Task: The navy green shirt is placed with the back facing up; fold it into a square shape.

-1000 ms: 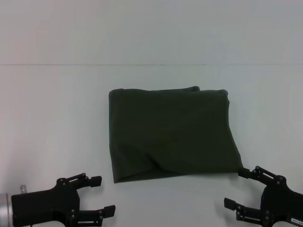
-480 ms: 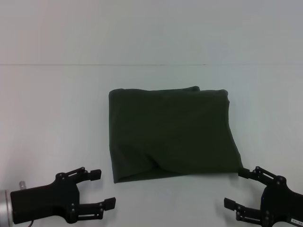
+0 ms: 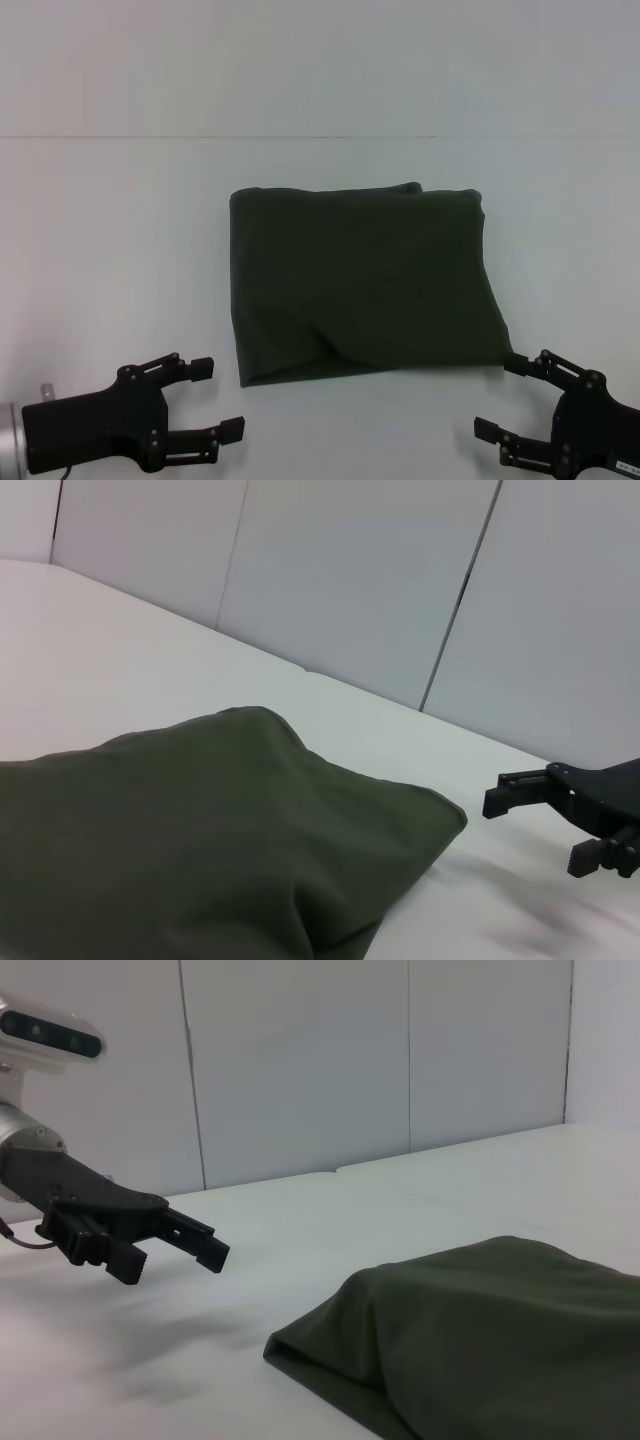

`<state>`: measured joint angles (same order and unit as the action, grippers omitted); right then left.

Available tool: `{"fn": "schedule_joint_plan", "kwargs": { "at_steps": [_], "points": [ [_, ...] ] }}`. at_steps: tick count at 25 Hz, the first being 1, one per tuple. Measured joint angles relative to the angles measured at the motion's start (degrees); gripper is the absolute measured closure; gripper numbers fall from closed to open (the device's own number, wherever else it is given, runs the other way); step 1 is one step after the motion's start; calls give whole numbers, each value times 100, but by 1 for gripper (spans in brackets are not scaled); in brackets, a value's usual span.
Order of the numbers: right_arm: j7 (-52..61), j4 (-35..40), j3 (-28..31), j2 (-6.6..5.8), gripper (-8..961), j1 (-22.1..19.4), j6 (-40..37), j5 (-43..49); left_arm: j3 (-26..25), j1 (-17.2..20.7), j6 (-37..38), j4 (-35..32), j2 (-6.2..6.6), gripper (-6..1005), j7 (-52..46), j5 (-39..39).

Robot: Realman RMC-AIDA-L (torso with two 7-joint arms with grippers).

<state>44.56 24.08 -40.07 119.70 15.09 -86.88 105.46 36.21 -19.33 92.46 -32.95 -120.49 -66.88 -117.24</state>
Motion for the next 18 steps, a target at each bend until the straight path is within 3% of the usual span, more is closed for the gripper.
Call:
{"fn": "schedule_joint_plan", "kwargs": {
  "at_steps": [18],
  "points": [
    [0,-17,0,0,37,21,1,-19,0,-18,0,-10,-19,80,8,4]
  ]
}}
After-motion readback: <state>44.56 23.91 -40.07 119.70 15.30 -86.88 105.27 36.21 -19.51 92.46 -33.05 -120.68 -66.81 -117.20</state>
